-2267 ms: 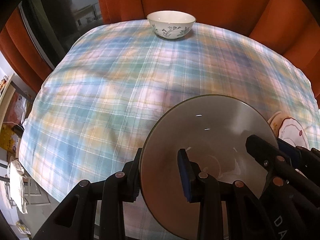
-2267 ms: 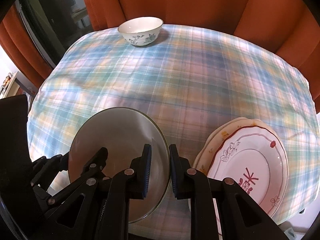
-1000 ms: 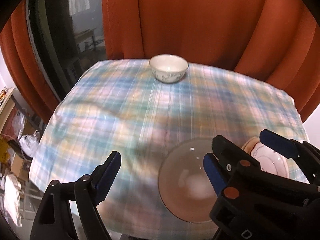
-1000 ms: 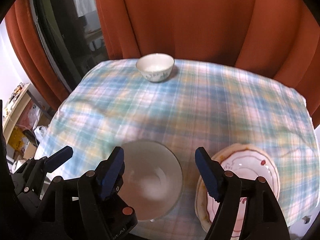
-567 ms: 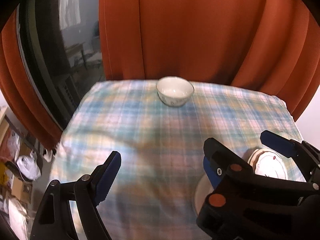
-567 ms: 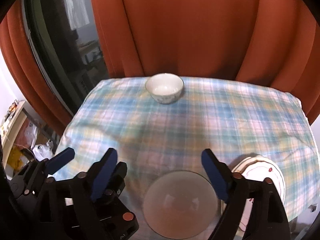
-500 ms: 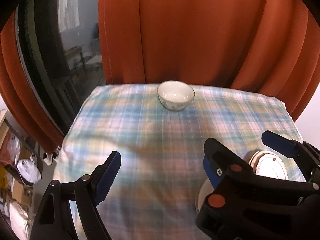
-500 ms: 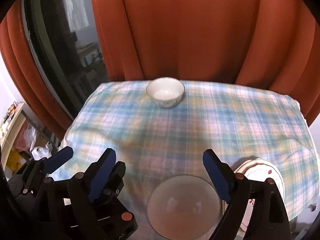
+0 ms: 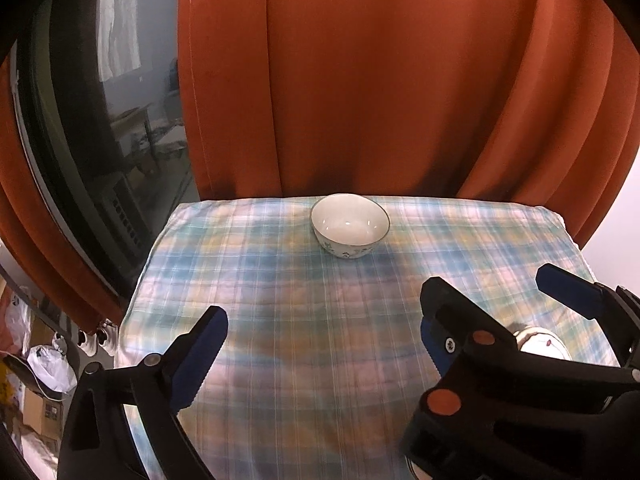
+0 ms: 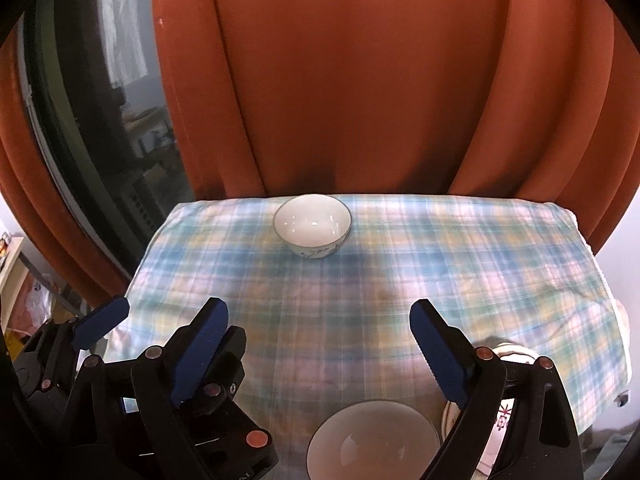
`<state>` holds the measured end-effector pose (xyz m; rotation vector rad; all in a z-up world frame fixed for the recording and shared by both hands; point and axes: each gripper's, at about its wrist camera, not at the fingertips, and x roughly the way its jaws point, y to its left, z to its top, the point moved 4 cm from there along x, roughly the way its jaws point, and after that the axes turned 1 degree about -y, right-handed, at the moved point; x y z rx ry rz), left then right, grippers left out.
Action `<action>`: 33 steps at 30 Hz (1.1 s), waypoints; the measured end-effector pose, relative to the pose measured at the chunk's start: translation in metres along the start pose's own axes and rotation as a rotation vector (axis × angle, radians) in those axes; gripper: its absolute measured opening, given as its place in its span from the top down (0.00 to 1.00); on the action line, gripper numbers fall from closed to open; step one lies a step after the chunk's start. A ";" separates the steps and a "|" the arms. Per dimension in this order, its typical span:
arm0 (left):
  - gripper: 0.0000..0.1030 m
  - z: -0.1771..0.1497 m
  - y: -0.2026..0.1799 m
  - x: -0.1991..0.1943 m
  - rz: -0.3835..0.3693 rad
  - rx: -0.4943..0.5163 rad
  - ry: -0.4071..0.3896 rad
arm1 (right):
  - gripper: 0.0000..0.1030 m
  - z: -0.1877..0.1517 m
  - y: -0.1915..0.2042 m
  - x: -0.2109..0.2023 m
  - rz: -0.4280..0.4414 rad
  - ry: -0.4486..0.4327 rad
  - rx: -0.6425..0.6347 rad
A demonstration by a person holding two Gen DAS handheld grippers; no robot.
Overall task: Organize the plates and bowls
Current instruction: 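Move both grippers to the rim of the green-floral white bowl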
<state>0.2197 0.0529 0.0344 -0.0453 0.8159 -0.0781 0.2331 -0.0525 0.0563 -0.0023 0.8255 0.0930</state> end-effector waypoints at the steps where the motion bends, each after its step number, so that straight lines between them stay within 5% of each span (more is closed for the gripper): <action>1: 0.03 0.002 0.001 0.003 0.003 -0.004 0.003 | 0.08 0.002 0.000 0.004 -0.002 0.004 -0.002; 23: 0.04 0.078 -0.016 0.120 0.132 -0.033 0.026 | 0.08 0.081 -0.035 0.128 0.116 0.027 -0.012; 33: 0.07 0.083 -0.002 0.193 0.190 -0.100 0.041 | 0.08 0.098 -0.044 0.203 0.085 0.028 -0.026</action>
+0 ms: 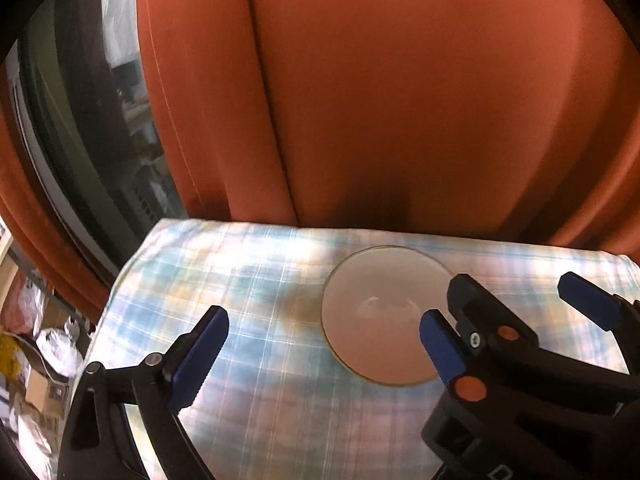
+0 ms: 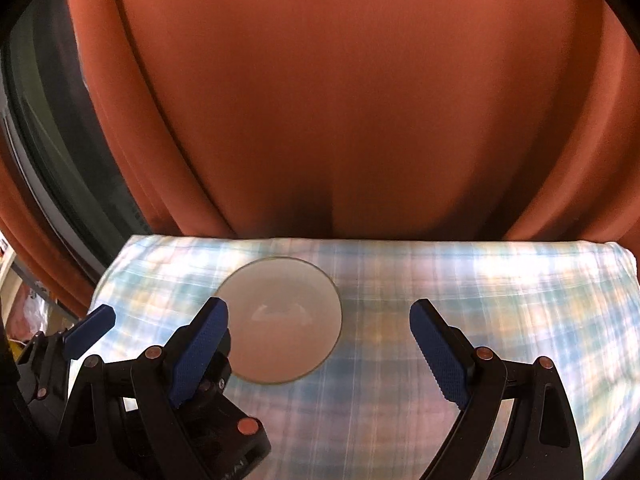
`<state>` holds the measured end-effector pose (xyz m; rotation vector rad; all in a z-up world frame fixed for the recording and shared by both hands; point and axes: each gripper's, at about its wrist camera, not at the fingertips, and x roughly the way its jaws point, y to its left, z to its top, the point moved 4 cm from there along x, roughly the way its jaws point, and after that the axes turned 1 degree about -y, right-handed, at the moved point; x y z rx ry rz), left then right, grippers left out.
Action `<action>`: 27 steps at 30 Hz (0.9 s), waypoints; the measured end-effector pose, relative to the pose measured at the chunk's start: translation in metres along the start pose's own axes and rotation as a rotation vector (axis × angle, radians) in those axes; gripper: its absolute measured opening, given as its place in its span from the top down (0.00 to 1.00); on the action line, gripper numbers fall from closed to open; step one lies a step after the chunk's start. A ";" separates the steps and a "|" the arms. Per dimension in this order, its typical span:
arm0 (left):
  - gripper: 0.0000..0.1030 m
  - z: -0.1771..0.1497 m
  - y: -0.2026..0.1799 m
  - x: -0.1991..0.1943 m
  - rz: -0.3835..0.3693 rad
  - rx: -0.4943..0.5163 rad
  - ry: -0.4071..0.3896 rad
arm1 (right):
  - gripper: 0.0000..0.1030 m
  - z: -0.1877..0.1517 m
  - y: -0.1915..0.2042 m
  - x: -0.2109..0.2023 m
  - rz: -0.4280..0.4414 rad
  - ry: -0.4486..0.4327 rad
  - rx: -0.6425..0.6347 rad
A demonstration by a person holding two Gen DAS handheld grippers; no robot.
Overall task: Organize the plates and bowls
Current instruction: 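Move both grippers to the rim of the green-floral white bowl, then close both grippers on the floral bowl rim and lift it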
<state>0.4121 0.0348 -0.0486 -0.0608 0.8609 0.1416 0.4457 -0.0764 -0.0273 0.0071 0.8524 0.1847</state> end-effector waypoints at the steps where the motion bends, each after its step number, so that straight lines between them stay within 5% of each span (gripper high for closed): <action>1: 0.08 0.000 0.001 0.007 0.007 -0.004 0.004 | 0.08 0.000 0.000 0.009 0.002 0.006 -0.003; 6: 0.16 -0.002 -0.002 0.033 -0.004 0.032 0.005 | 0.10 -0.001 0.002 0.036 0.014 0.011 -0.015; 8: 0.18 -0.001 -0.004 0.042 0.012 0.043 0.021 | 0.20 -0.003 0.003 0.048 0.035 0.023 -0.016; 21: 0.41 -0.007 -0.011 0.086 0.001 0.037 0.076 | 0.47 -0.011 -0.008 0.103 0.044 0.095 0.018; 24: 0.58 -0.007 -0.013 0.091 0.004 0.034 0.081 | 0.56 -0.012 -0.010 0.108 0.043 0.098 0.023; 27: 0.62 -0.008 -0.015 0.095 -0.012 0.031 0.090 | 0.69 -0.013 -0.012 0.114 0.055 0.112 0.029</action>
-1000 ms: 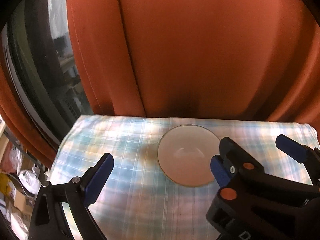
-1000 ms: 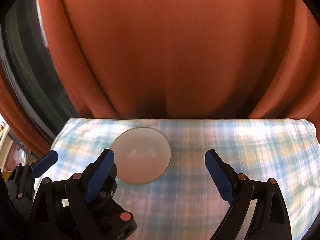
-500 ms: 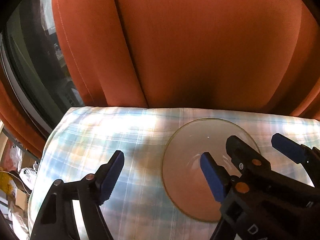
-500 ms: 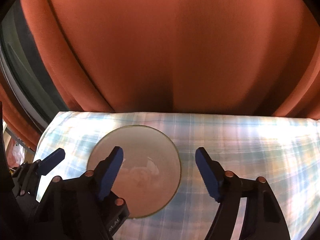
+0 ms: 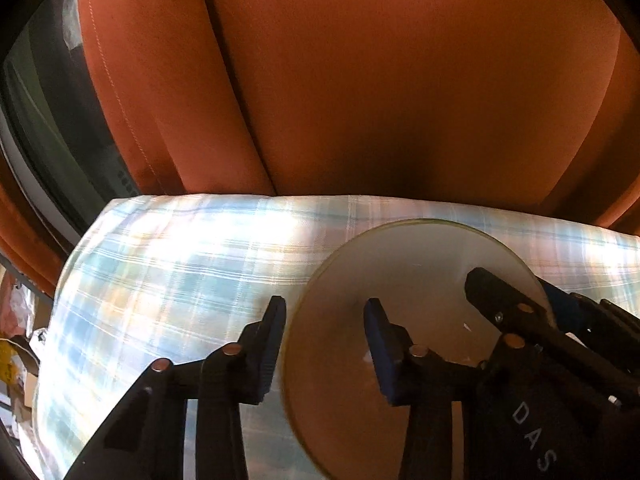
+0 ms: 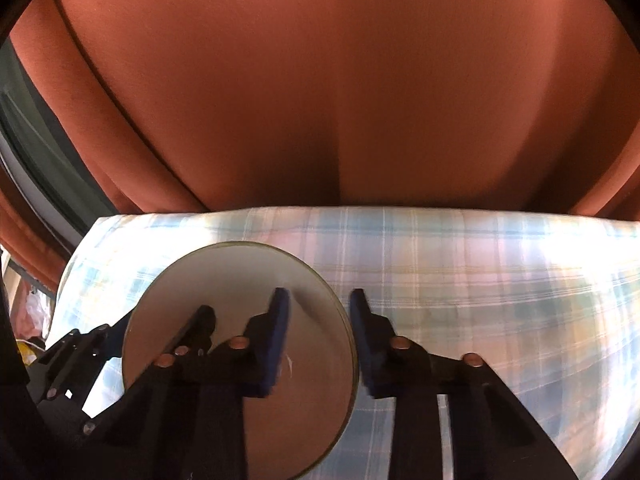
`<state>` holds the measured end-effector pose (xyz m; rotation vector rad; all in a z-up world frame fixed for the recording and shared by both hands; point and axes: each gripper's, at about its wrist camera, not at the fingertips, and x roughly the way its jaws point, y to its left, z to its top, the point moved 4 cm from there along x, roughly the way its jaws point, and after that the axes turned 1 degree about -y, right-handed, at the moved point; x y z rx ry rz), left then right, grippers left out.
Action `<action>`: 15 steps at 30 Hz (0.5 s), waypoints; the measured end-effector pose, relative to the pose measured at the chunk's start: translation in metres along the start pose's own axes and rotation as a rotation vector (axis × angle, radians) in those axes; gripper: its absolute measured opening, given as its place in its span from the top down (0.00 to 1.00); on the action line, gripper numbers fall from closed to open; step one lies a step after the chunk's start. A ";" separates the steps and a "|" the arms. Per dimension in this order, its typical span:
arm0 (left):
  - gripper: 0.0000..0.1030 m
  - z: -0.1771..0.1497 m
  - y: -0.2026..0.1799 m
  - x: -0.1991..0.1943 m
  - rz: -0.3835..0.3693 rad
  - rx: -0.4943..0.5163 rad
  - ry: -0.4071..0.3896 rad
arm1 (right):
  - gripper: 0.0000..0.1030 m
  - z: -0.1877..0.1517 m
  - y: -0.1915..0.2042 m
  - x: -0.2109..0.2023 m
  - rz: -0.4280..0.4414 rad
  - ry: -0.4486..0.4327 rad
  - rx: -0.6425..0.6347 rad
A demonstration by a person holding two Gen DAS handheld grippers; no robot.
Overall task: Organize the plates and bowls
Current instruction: 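Close both grippers on the floral bowl rim and lift it, then carry the held floral bowl with both grippers toward the plate stack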
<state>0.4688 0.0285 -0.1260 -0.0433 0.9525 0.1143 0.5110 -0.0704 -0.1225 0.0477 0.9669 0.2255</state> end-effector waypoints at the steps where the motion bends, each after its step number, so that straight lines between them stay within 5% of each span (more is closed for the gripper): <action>1: 0.63 0.000 0.000 0.001 -0.003 -0.002 0.000 | 0.70 0.000 -0.001 0.000 0.002 -0.002 0.001; 15: 0.66 -0.002 0.003 -0.004 -0.001 -0.007 0.028 | 0.71 -0.004 -0.002 -0.012 0.013 0.003 -0.006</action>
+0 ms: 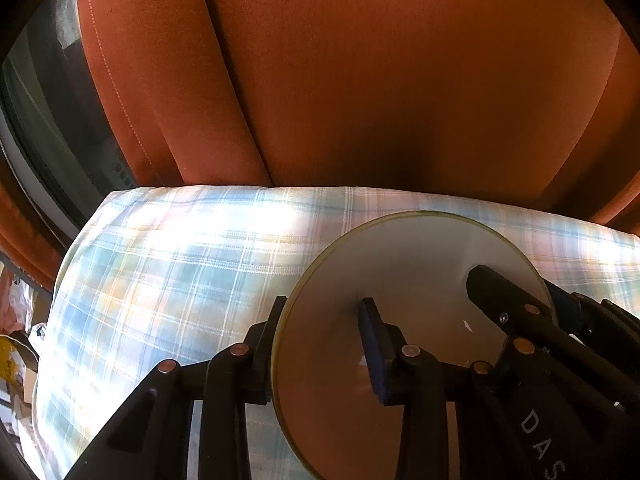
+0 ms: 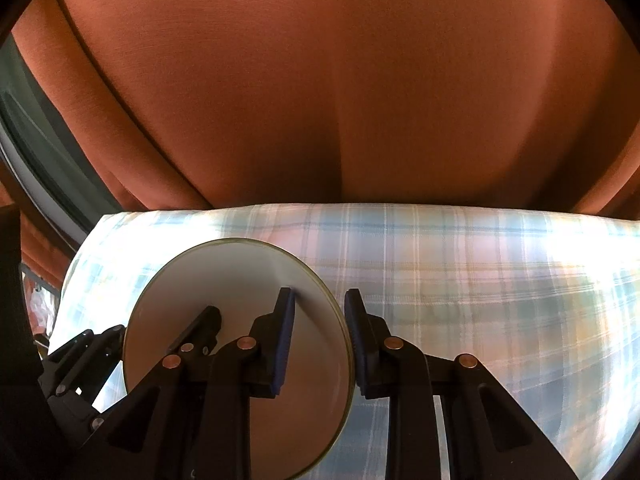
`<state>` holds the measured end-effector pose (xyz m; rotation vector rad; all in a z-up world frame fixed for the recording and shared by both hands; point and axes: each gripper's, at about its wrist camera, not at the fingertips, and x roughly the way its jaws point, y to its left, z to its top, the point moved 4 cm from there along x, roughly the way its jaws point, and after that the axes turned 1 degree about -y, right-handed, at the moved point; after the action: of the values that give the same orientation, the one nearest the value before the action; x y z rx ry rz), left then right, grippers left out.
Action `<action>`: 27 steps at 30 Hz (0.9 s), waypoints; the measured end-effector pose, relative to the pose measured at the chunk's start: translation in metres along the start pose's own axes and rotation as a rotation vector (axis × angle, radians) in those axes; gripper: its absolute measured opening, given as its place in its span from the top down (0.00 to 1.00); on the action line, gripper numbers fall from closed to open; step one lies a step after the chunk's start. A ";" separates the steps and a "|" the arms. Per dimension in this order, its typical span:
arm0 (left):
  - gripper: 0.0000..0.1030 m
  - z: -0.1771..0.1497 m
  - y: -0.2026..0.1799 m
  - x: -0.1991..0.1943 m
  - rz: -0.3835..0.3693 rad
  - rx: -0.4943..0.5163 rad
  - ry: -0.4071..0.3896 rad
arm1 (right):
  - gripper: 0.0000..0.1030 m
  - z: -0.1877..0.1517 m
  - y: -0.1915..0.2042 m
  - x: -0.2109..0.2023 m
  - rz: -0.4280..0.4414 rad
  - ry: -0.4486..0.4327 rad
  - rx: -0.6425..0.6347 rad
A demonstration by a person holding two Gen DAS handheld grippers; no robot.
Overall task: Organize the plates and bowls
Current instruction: 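Carry the held floral bowl with both grippers toward the plate stack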
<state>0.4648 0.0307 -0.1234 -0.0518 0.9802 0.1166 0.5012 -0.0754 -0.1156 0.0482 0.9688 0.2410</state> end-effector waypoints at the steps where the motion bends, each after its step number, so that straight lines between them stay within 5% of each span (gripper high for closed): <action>1: 0.66 0.000 0.000 0.000 -0.001 -0.001 -0.001 | 0.71 0.000 0.000 -0.001 -0.001 0.001 0.000; 27: 0.66 -0.005 0.047 -0.123 -0.011 -0.035 -0.101 | 0.71 -0.003 0.062 -0.127 0.004 -0.075 -0.018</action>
<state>0.3870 0.0678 -0.0242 -0.0824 0.8772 0.1255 0.4185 -0.0442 -0.0050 0.0430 0.8920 0.2500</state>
